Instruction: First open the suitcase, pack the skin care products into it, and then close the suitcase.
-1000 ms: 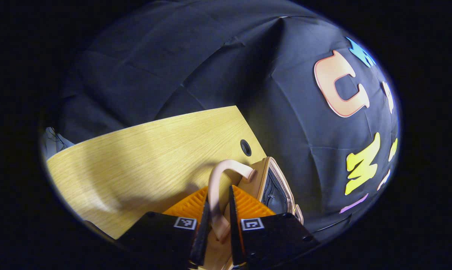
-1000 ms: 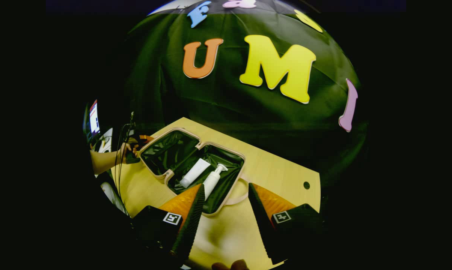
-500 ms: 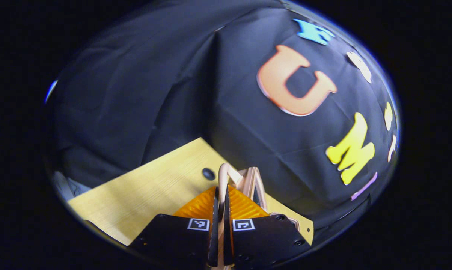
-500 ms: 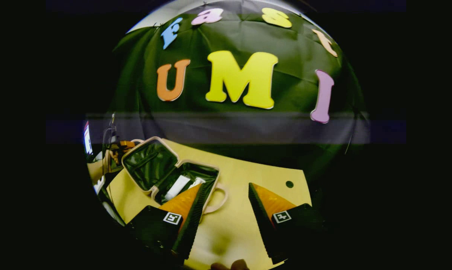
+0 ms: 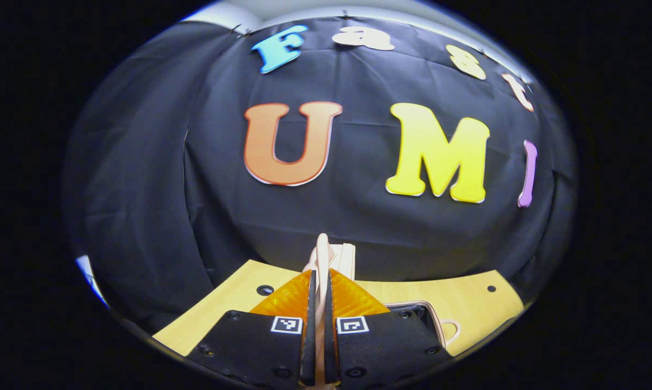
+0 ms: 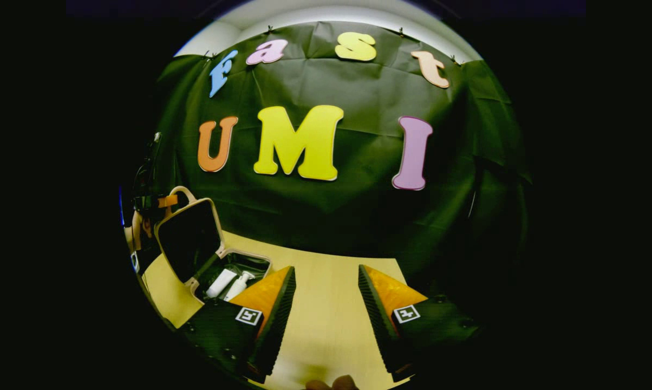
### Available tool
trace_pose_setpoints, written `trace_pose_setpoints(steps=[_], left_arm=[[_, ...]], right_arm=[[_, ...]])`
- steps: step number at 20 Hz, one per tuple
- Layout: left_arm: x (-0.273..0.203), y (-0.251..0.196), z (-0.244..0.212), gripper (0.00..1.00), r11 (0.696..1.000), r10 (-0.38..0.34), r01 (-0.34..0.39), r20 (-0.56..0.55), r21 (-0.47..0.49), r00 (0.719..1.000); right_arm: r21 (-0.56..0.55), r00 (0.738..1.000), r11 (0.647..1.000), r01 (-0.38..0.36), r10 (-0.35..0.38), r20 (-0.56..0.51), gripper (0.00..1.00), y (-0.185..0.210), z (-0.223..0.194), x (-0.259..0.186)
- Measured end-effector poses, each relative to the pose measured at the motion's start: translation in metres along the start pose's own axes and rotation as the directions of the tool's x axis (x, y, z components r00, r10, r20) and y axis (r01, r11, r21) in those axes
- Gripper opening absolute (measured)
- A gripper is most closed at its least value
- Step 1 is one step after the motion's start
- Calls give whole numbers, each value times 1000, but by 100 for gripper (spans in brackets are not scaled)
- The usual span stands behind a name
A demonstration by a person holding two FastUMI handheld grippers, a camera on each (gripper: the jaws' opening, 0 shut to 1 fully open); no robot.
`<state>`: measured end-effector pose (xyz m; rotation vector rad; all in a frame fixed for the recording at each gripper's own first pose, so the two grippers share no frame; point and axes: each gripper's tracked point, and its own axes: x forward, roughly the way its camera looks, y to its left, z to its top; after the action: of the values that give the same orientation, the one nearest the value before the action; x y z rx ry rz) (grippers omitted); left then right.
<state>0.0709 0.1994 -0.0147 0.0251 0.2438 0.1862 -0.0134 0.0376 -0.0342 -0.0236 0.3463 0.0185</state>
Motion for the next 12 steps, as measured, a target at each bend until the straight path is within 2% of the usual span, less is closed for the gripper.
trace_pose_setpoints(steps=[4, 8, 12], left_arm=[[-17, -102, -9, 9, 993, -108, 108, -7, 39, 994], [-27, -185, -57, 9, 978, -166, 171, -47, 118, 985], [-15, -240, -117, 10, 962, -188, 207, -118, 177, 975]], right_arm=[[-2, 997, 998, 70, -70, -16, 70, -50, -16, -12], [17, 992, 993, 120, -119, -45, 70, -87, -30, -18], [-4, 984, 987, 162, -162, -78, 70, -124, -40, -28]])
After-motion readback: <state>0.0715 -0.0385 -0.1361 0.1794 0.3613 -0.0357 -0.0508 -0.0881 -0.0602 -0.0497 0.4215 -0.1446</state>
